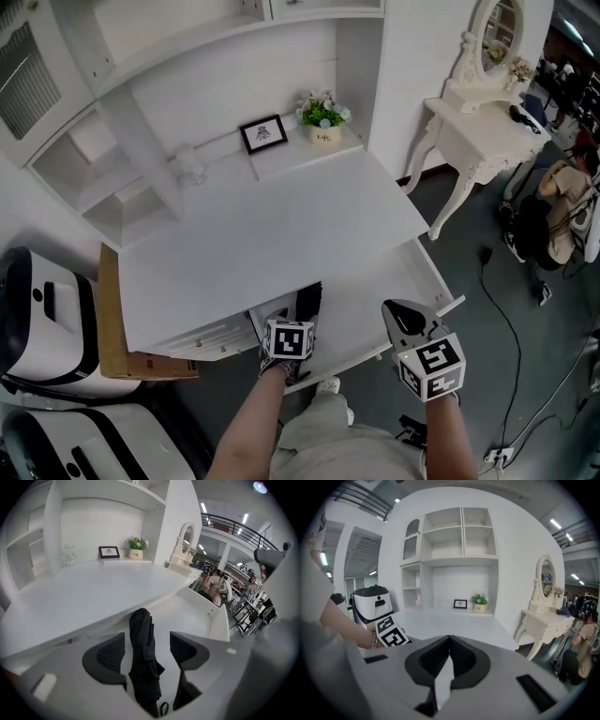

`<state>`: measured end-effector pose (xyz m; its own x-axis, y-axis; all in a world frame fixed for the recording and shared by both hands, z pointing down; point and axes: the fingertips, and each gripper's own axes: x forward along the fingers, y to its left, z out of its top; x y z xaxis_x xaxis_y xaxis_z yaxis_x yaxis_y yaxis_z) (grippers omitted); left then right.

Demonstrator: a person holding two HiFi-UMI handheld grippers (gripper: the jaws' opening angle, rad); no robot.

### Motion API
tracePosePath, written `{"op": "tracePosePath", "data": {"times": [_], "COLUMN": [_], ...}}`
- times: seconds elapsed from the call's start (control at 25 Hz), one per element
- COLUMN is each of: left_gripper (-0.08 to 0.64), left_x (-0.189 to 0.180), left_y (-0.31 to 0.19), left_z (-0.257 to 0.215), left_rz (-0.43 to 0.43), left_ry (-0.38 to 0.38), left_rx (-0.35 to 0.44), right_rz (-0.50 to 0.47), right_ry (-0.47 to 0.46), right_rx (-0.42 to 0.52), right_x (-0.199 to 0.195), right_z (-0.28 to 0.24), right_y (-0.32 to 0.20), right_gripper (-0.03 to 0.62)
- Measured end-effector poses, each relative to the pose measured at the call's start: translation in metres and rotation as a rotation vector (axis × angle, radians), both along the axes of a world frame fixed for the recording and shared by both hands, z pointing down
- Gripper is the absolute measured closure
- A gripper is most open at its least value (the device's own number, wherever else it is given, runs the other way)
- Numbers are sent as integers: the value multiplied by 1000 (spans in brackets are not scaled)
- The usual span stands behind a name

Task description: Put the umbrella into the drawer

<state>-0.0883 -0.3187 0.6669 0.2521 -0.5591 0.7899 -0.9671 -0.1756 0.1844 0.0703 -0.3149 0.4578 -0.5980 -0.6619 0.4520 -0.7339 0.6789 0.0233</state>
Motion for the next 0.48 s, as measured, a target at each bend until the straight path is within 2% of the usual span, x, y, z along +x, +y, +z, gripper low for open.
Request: {"op": "tracePosePath", "data": {"times": [0.48], "left_gripper": [279], "left_x": [-11], "left_y": [-2], "left_z": [-74], "left_rz": [-46], "left_ry": [7], "left_rx": [156], "right_rz": [-16], "right_ry": [-70], "right_rx": [81], "right_x": [-7], "right_z": [-40], "right_y": [-4], "right_gripper": [586]}}
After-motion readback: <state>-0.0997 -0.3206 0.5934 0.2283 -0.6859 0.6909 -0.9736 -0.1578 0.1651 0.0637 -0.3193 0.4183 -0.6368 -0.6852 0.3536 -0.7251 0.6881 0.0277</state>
